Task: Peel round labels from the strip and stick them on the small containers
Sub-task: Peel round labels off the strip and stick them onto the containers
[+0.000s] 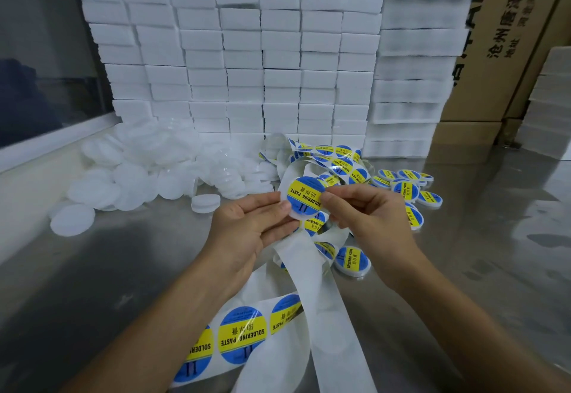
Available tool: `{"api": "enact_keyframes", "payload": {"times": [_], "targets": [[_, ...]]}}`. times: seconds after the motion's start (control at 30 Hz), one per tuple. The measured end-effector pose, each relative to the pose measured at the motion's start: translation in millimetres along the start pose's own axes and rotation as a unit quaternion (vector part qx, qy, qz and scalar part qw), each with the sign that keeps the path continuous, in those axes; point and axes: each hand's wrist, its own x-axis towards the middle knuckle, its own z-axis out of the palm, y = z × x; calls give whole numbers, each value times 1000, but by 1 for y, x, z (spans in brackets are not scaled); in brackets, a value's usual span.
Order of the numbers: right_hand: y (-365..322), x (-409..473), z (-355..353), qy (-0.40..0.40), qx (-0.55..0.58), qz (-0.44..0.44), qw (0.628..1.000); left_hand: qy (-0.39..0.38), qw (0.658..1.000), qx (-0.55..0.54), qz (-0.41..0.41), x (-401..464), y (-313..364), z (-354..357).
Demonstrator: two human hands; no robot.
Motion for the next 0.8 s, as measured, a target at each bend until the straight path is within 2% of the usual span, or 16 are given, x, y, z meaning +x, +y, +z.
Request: {"api": "enact_keyframes", "payload": {"times": [0.5,0.63,0.8], "targets": [[2,-1,1,-4,-28,-20,999,3,999,32,15,-2,1,1],[6,-1,1,20,-129,-71,989,17,992,105,74,-5,-3,3],[10,0,0,47,-199,-101,974,9,972,187,144,-6,-5,6]]}}
